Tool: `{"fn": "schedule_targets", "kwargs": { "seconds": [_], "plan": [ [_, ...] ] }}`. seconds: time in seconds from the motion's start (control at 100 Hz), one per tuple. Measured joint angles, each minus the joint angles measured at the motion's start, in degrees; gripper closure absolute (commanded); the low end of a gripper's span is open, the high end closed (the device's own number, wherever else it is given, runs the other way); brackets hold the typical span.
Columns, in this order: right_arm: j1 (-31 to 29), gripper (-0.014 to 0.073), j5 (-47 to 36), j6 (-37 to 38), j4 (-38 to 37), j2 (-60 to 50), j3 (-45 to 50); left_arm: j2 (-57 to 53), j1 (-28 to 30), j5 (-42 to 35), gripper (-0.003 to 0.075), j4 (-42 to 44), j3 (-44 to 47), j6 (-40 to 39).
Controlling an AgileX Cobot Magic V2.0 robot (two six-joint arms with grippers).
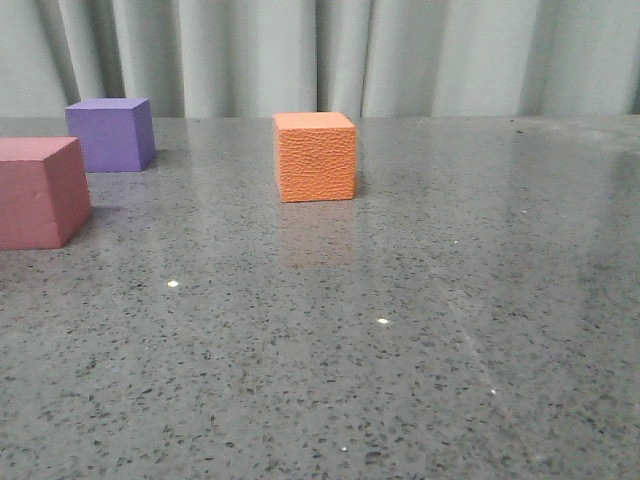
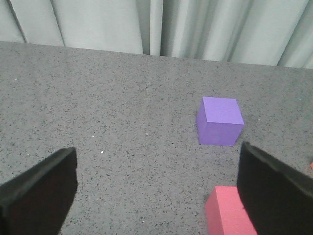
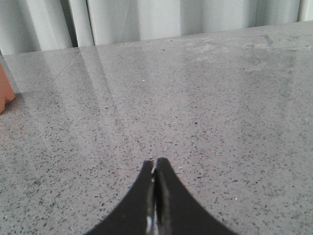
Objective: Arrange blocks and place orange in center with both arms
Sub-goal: 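Move the left gripper over the orange cube at the table center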
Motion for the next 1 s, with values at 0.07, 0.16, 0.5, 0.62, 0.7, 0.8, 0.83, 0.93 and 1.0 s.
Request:
{"fn": "schedule_targets", "kwargs": {
  "seconds": [0.07,0.16,0.5,0.62,0.7,0.8,0.83,0.93,1.0],
  "plan": [
    [0.0,0.0661,0.0,0.0,0.0,0.0,0.0,0.0,0.0,0.0,0.0078,0.0,0.0,0.1],
    [0.0,0.0661,0.0,0.0,0.0,0.0,0.0,0.0,0.0,0.0,0.0078,-0.6,0.0,0.1],
    [0.0,0.0661,0.0,0.0,0.0,0.0,0.0,5.9,-4.8,-1.0,0.0083,-15.9,-3.1,6.8],
    [0.0,0.0661,0.0,0.0,0.0,0.0,0.0,12.3,-12.3,-4.1,0.0092,-16.7,-5.0,6.4],
    [0.0,0.0661,0.0,0.0,0.0,0.0,0.0,16.7,-17.8,-7.6,0.0092,-15.9,-6.2,3.8],
    [0.0,0.0661,0.0,-0.1,0.0,0.0,0.0,22.9,-24.7,-10.4,0.0092,-9.7,-9.0,-4.0],
    [0.0,0.0661,0.0,-0.1,0.0,0.0,0.0,25.3,-26.9,-10.6,0.0092,-6.2,-10.1,-7.9],
    [0.0,0.0661,0.0,-0.1,0.0,0.0,0.0,32.7,-32.6,-9.8,0.0092,5.5,-14.8,-20.0],
    [0.0,0.0661,0.0,-0.1,0.0,0.0,0.0,38.3,-36.4,-7.2,0.0092,13.8,-19.3,-28.2]
  ]
}}
